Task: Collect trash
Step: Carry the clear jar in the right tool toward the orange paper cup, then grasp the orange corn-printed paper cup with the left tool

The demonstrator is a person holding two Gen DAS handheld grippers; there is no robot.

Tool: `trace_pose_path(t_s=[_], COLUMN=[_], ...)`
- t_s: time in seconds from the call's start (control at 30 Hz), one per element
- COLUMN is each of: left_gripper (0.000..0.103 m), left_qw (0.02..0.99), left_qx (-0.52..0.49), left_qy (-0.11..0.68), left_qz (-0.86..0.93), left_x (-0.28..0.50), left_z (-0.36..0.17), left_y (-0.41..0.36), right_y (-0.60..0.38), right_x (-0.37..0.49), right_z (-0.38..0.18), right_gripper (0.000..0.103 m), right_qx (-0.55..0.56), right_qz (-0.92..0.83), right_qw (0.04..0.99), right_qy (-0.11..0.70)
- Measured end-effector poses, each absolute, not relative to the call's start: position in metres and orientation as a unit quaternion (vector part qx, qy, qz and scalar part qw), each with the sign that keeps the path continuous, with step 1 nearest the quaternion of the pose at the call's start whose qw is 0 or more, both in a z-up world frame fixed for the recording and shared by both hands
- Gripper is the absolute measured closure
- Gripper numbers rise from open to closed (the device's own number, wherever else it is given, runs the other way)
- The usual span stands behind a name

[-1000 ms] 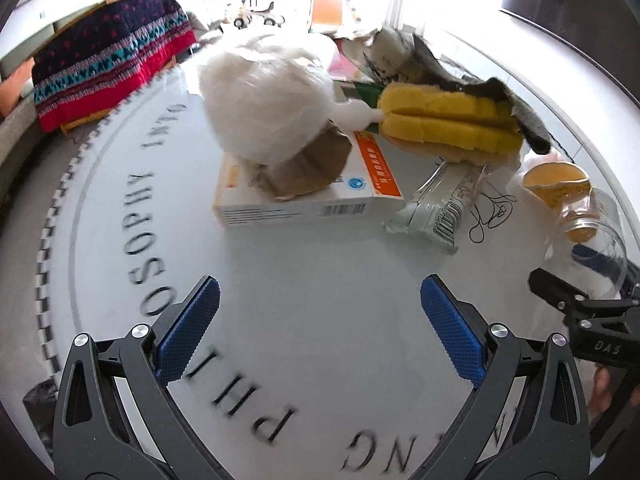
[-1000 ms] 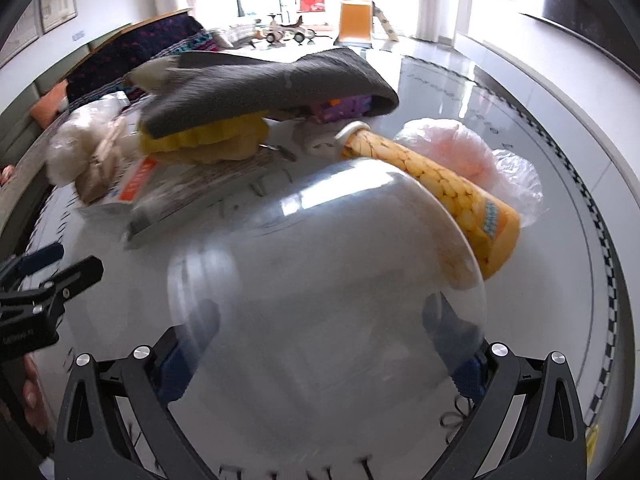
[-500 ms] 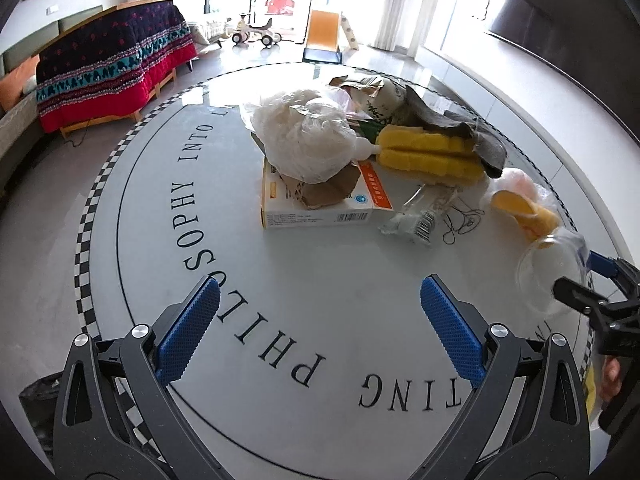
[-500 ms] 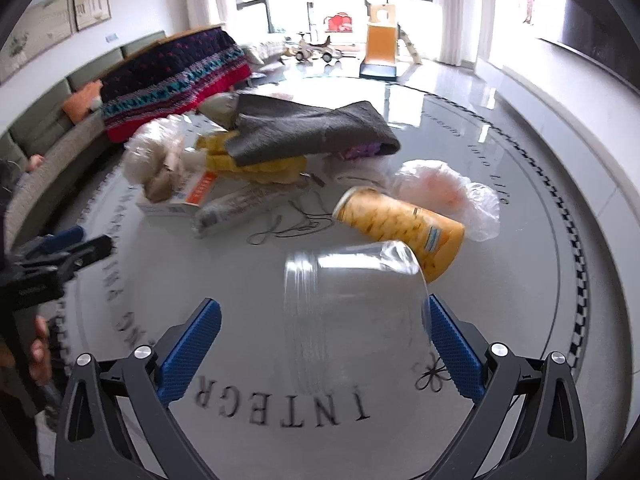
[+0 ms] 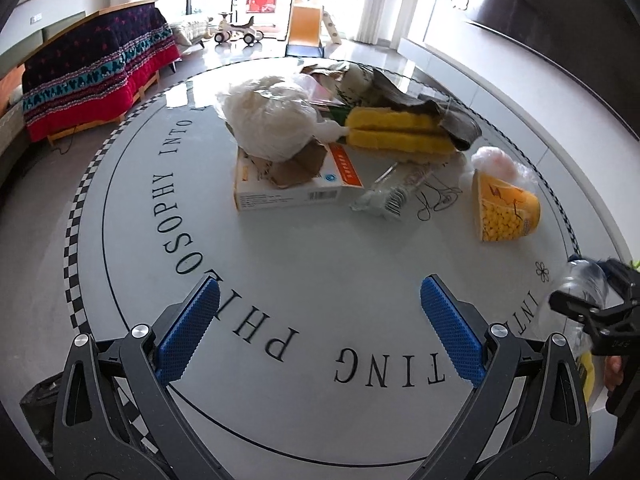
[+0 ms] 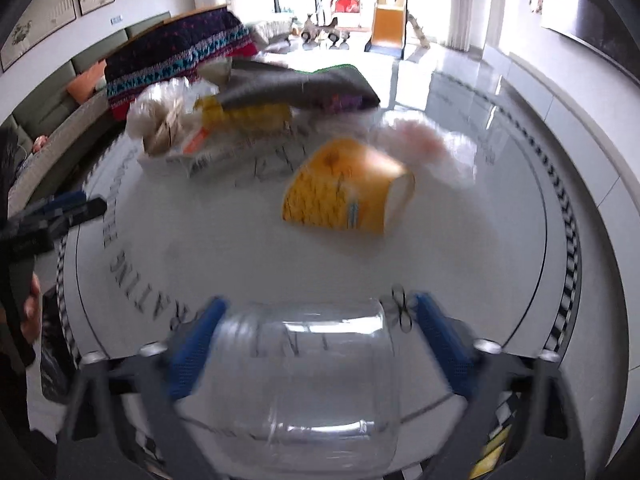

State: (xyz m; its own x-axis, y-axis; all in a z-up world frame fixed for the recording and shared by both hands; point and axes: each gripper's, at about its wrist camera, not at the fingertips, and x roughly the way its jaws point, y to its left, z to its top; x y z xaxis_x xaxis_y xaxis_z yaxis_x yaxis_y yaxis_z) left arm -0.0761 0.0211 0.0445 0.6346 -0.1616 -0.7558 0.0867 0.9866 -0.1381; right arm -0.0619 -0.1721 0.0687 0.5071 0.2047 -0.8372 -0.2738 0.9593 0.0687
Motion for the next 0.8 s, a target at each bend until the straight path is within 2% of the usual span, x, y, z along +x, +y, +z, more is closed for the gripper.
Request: trace_pose_path(t_s=[0.13, 0.37, 0.8], left_gripper=[0.006, 0.006, 0.006], left_qw=[0.905, 0.898, 0.871], left_qx=[-0.039, -0.035, 0.030], left_qy=[0.418, 0.427, 0.448], left_qz=[-0.071, -0.099, -0.198], left_x=[-0.077, -0.074, -0.032], left_z=[0.050, 0.063, 0.064], left_y=[0.016, -0.001, -0.136], right_y=[-0.187, -0.203, -0.255], right_x=[-0.070, -0.077, -0.079], right_z=[0.069, 0.086, 0.092], right_gripper=[0.040, 0.041, 0.041], right_qx=[-0.008, 0.024, 0.050], right_qz=[0.138, 0.136, 0.120], right_qw=[0.861, 0.879, 0.893], right_qy=[0.489, 0.457, 0.432])
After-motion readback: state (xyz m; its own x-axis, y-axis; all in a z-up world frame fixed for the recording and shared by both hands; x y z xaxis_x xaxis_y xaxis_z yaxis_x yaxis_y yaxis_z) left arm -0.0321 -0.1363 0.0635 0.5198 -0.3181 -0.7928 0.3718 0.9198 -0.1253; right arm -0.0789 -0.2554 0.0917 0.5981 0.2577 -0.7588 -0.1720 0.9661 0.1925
